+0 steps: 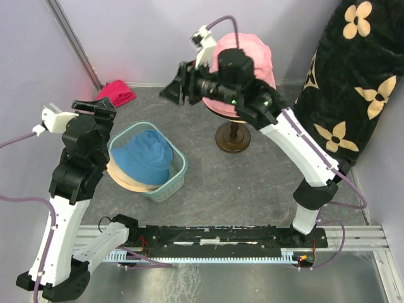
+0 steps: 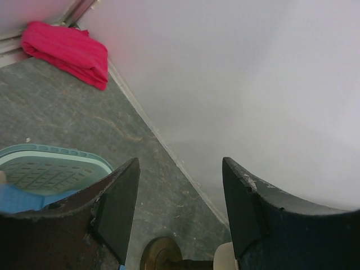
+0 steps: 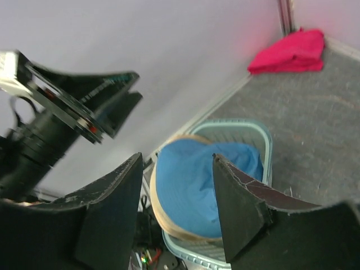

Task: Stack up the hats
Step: Pick up the hat from the bin.

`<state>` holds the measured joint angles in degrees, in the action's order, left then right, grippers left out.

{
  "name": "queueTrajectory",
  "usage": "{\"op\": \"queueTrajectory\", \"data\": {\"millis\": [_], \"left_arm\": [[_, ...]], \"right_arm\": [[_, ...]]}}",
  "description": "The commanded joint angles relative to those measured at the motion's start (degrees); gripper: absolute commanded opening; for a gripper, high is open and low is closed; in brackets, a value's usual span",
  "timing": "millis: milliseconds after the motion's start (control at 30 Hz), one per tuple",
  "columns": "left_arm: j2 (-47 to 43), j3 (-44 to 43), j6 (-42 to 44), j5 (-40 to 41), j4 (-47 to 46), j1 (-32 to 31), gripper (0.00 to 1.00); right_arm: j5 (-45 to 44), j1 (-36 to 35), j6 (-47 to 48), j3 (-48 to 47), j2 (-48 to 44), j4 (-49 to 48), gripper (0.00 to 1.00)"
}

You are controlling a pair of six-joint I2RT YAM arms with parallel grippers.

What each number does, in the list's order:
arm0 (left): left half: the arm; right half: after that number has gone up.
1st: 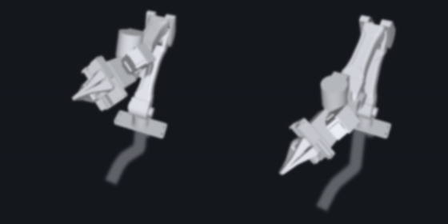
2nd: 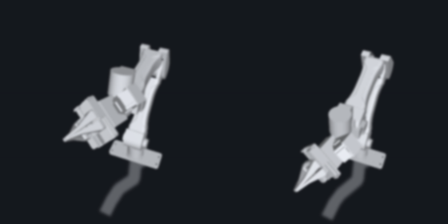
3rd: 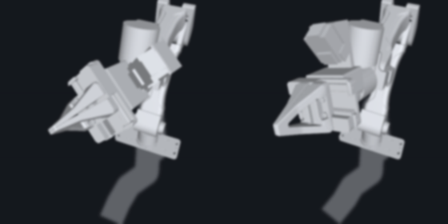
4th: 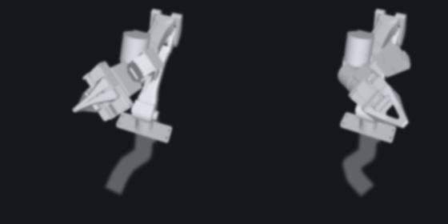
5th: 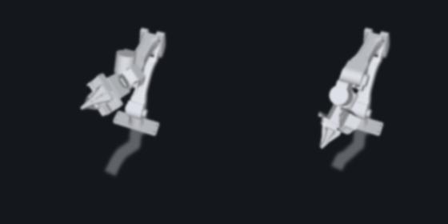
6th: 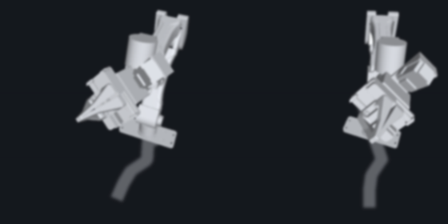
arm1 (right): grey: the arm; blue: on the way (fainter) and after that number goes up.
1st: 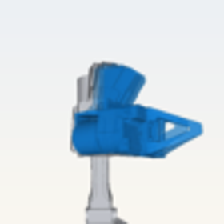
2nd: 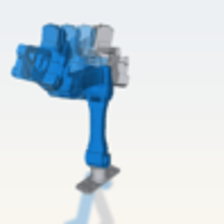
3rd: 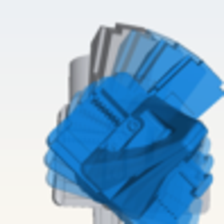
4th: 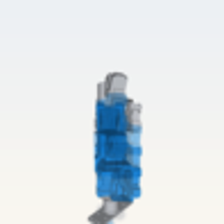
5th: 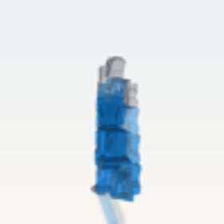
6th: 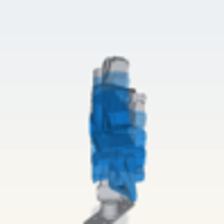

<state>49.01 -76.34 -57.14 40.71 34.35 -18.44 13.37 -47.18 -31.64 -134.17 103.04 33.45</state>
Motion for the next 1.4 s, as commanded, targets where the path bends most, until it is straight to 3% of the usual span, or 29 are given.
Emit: {"op": "queueTrajectory", "data": {"millis": [0,267,633,1367], "left_arm": [[-2.2,1.1,1.7,4.3,5.1,0.2,0.68],[-6.6,5.5,-3.2,3.3,10.3,0.2,0.70],[-9.8,10.0,-7.3,2.7,13.6,0.2,0.71],[-11.6,11.8,-7.9,3.4,15.2,0.1,0.71]], "right_arm": [[-9.3,-5.8,7.4,4.2,-0.9,1.0,0.61],[-15.6,-11.1,8.3,13.9,-0.2,1.4,0.62],[-13.4,-11.5,3.7,21.8,1.5,-1.4,0.65],[-16.2,-12.5,0.6,18.0,9.3,-1.4,0.66]]}}
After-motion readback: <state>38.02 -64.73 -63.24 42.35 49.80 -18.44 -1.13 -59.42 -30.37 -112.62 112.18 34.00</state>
